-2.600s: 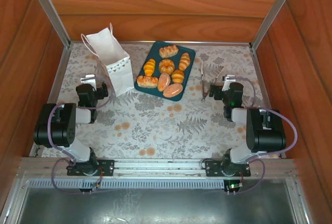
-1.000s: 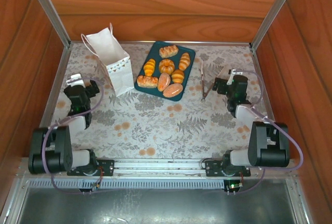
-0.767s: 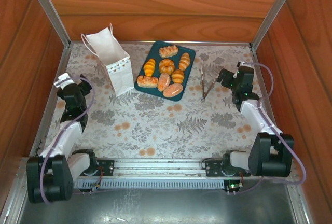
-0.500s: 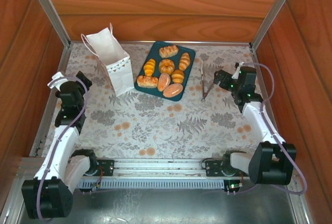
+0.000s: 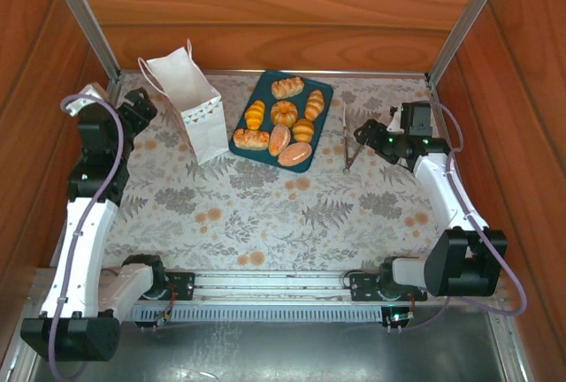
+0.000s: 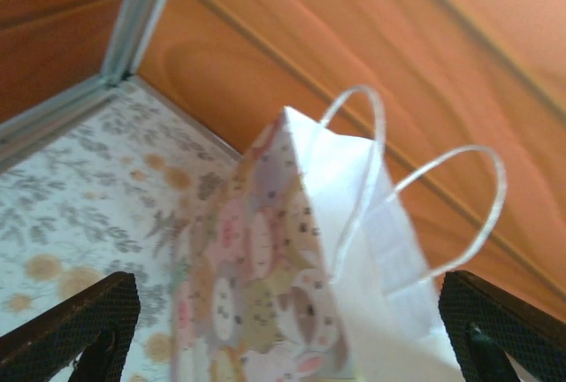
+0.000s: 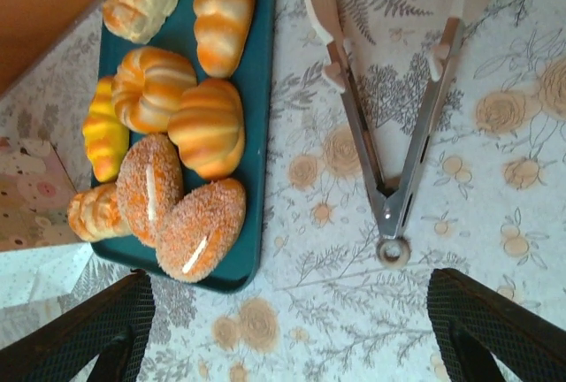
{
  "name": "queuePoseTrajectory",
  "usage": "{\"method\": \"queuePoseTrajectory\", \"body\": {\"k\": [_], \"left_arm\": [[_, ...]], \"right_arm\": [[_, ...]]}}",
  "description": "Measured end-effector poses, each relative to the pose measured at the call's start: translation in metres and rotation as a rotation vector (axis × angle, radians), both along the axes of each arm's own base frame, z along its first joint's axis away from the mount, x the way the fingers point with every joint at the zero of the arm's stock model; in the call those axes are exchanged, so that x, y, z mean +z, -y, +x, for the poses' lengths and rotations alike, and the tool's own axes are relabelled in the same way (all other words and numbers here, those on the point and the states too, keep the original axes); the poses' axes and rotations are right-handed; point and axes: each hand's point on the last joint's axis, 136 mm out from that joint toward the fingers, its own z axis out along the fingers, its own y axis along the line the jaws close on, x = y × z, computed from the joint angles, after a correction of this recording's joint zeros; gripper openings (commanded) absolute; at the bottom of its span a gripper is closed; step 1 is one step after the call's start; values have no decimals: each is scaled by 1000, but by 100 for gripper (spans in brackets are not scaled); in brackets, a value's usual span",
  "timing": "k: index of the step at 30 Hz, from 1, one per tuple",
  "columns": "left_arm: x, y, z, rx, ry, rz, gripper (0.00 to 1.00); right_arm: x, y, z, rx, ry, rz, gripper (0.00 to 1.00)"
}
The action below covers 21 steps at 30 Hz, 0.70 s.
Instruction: Place the fake bread into the paper bag
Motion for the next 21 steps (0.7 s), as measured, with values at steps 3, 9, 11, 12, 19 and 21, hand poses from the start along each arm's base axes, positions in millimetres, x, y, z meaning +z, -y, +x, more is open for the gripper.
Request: {"method": "queuePoseTrajectory", "body": {"k": [3, 9, 11, 12, 19, 21], "left_arm": [[14, 11, 8, -45, 1, -16, 92], [31, 23, 18, -94, -3, -24, 93], [34, 23, 22, -98, -7, -22, 92], [35, 24, 23, -100, -10, -20, 93], [24, 24, 30, -107, -60, 12, 93], [21, 24, 31, -109, -70, 20, 92]], "right_arm": [[2, 1, -4, -5, -30, -35, 89], [-10, 12, 6, -44, -135, -126, 89], [-23, 12, 9, -45, -184, -152, 88], [-29, 12, 10, -46, -208, -163, 88], [-78, -3, 28, -30, -362, -239, 88], [-91, -6, 35, -28, -394, -264, 89]]}}
